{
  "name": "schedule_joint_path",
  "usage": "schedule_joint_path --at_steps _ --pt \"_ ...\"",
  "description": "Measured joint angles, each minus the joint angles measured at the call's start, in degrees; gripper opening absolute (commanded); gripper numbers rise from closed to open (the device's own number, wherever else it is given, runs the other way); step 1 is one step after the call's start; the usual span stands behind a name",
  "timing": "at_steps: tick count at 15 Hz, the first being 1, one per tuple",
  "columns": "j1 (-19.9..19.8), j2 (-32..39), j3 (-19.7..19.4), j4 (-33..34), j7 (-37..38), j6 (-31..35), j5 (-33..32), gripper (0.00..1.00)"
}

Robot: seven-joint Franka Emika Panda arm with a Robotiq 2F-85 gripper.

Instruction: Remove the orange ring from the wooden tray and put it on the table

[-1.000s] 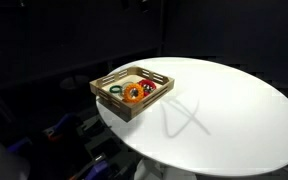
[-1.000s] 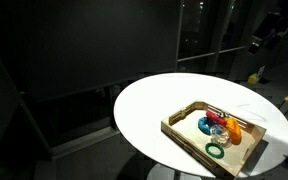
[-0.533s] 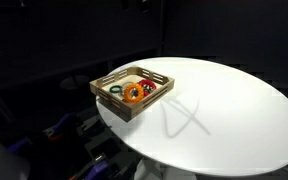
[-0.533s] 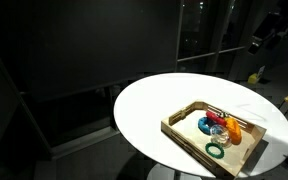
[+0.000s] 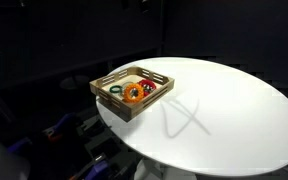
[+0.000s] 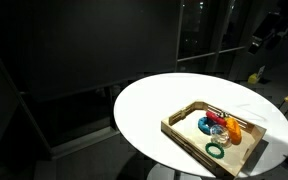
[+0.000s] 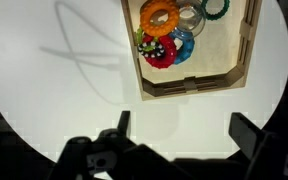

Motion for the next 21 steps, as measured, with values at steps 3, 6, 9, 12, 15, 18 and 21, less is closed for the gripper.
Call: schedule_joint_path --at_steps 3,6,9,12,15,18,21 --pt "0.0 0.0 0.0 0.0 0.0 0.0 0.0 1.00" --pt "0.0 0.0 0.0 0.0 0.0 0.0 0.0 1.00" --pt "0.0 0.1 0.0 0.0 0.0 0.0 0.0 1.00" --pt "0.0 0.7 0.0 0.3 0.0 0.0 0.0 1.00" --pt "0.1 2.5 0.1 1.1 0.0 0.0 0.0 1.00" --pt "0.4 5.2 0.1 1.7 0.0 0.0 0.0 1.00" --pt "1.2 7.8 0.1 1.8 0.0 -0.2 0.0 1.00"
